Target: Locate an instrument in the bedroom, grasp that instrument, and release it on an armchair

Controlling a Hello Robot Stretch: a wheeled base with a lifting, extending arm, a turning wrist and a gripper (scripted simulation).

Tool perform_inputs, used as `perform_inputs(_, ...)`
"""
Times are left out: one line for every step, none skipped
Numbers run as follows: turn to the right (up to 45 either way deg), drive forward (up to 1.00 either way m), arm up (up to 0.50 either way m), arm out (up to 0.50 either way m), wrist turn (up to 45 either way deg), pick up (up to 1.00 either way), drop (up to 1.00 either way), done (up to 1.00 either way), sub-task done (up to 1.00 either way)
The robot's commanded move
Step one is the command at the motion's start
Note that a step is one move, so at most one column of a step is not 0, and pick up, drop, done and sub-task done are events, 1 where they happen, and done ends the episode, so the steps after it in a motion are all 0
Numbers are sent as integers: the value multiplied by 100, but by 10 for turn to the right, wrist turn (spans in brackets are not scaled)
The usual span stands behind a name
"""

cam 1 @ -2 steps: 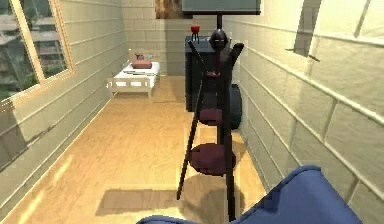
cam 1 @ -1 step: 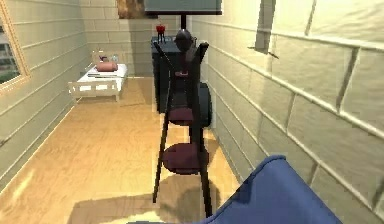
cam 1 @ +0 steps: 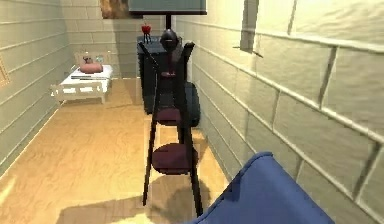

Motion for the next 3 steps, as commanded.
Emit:
perform_inputs(450, 0, 0, 0, 0, 0, 0, 0, 0)
perform_inputs(210, 0, 0, 0, 0, 0, 0, 0, 0)
perform_inputs(0, 20, 0, 0, 0, 0, 0, 0, 0)
